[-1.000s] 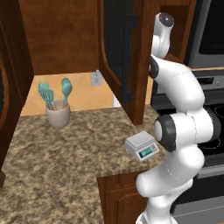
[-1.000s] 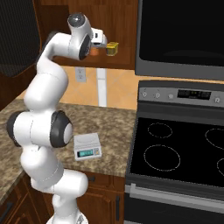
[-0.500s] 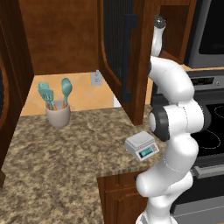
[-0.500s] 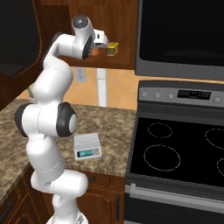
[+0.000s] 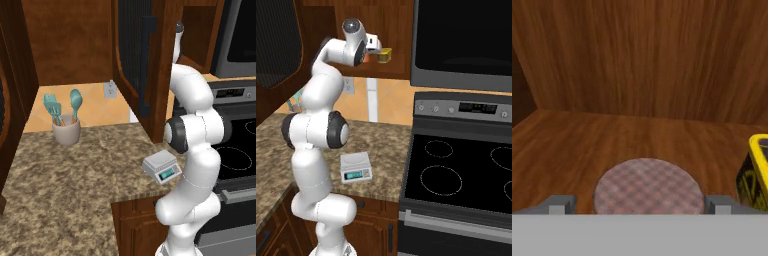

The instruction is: Pick the jam and place it on the digital scale for weighing, and close the cabinet.

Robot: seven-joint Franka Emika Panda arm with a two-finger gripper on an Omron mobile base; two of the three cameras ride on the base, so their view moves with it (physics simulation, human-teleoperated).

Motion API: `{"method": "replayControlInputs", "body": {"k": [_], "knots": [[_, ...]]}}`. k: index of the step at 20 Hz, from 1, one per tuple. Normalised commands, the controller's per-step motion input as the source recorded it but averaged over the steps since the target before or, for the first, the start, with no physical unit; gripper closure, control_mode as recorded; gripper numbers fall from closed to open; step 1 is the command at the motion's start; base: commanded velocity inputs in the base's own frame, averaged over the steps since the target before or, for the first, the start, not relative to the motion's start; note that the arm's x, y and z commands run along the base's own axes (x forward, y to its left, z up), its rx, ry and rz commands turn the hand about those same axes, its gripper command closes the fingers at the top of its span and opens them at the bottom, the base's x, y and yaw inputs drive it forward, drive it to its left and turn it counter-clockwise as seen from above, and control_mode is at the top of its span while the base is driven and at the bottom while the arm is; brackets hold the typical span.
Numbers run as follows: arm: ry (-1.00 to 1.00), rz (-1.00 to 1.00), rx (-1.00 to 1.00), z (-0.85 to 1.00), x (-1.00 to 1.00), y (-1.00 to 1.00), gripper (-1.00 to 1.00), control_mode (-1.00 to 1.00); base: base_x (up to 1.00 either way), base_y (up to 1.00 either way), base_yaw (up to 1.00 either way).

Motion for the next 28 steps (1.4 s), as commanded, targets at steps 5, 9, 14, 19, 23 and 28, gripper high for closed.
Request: {"method": "replayControlInputs", "body": {"k": [5,9,14,19,23,28], "knots": [[0.0,0.0,0.0,-0.12,0.18,0.0,1.0,-1.0,0.0,0.0,0.0],[0.0,0.0,0.0,-0.2,-0.08,0.0,1.0,-1.0,0.0,0.0,0.0],[-0.17,0.0,0.02,-0.19,-0.71,0.0,1.0,-1.0,0.0,0.0,0.0],[-0.46,0.01,0.11,-0.26,-1.0,-0.07,1.0,-1.0,0.0,0.0,0.0],[-0.24,0.06,0.12,0.08,-1.0,-0.38,1.0,-1.0,0.0,0.0,0.0],[-0.09,0.13,0.07,0.22,-1.0,-0.55,1.0,-1.0,0.0,0.0,0.0]]}}
